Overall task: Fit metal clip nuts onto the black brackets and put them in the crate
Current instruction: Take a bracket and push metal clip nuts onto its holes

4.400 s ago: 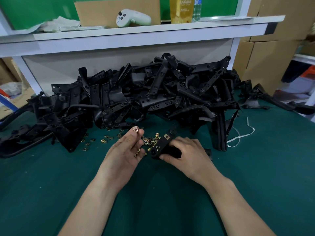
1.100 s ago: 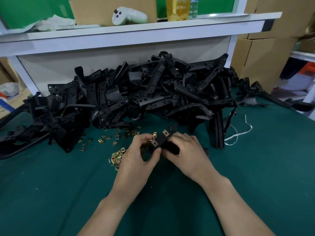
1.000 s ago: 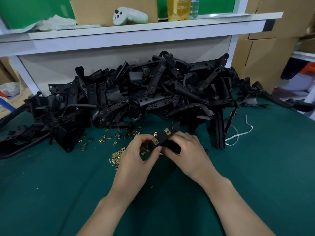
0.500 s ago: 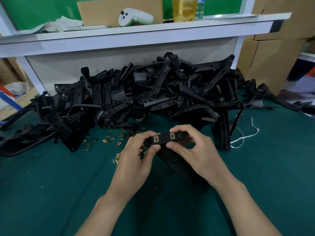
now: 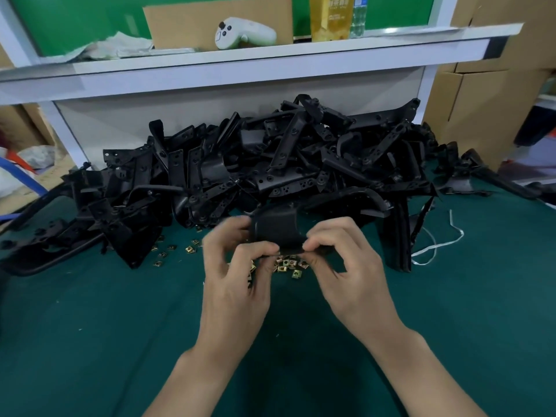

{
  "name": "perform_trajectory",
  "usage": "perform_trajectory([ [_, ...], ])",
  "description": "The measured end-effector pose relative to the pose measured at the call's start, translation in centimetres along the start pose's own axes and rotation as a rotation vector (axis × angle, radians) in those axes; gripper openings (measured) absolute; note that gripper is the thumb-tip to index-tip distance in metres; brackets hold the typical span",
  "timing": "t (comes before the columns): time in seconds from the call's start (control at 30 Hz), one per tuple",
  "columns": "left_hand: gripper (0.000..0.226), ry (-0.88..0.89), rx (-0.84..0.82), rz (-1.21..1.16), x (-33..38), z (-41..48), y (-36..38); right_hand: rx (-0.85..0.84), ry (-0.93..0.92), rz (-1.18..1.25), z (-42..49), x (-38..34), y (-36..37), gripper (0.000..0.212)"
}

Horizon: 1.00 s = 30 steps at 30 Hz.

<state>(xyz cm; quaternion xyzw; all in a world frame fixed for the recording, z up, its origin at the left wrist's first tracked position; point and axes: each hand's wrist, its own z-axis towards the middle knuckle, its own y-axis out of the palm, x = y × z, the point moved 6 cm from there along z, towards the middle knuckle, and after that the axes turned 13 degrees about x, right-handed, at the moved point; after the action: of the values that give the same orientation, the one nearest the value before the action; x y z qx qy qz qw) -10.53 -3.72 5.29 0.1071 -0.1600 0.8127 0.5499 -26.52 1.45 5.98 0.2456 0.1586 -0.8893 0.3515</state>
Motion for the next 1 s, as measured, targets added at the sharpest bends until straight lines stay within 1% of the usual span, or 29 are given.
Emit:
perform_trajectory([
  [0.07, 0.016, -0.063, -0.004, 0.004, -0.5, -0.2, 0.1, -0.005, 0.049, 0.01, -0.3, 0.4, 0.3, 0.029],
  [0.13, 0.021, -0.096, -0.025, 0.02, -0.8, -0.2, 0.2, -0.003, 0.073, 0.014, -0.5, 0.7, 0.4, 0.026],
  [0.27, 0.029, -0.109, -0.058, 0.032, -0.9, -0.2, 0.4, 0.007, 0.068, -0.002, -0.7, 1.1, 0.4, 0.031],
  [0.4, 0.043, -0.095, -0.115, -0.022, -0.5, 0.0, 0.7, 0.052, 0.032, -0.062, -0.5, 1.3, 0.1, 0.034],
  [0.5, 0.045, -0.096, -0.124, -0.028, -0.5, 0.2, 0.7, 0.046, 0.033, -0.068, -0.6, 1.4, 0.1, 0.03],
  [0.6, 0.044, -0.09, -0.099, -0.022, -0.6, 0.1, 0.6, 0.01, 0.097, -0.04, -0.7, 1.7, 0.4, 0.03],
  [0.73, 0.043, -0.076, -0.077, -0.014, -0.9, 0.0, 0.5, -0.045, 0.133, -0.02, -0.7, 1.7, 0.8, 0.024],
  [0.87, 0.042, -0.079, -0.074, -0.008, -1.2, -0.1, 0.6, -0.057, 0.268, 0.043, -0.7, 2.2, 0.7, 0.039],
  [1.0, 0.036, -0.075, -0.079, -0.013, -1.3, -0.2, 0.7, -0.039, 0.269, 0.04, -0.8, 2.4, 0.6, 0.058],
])
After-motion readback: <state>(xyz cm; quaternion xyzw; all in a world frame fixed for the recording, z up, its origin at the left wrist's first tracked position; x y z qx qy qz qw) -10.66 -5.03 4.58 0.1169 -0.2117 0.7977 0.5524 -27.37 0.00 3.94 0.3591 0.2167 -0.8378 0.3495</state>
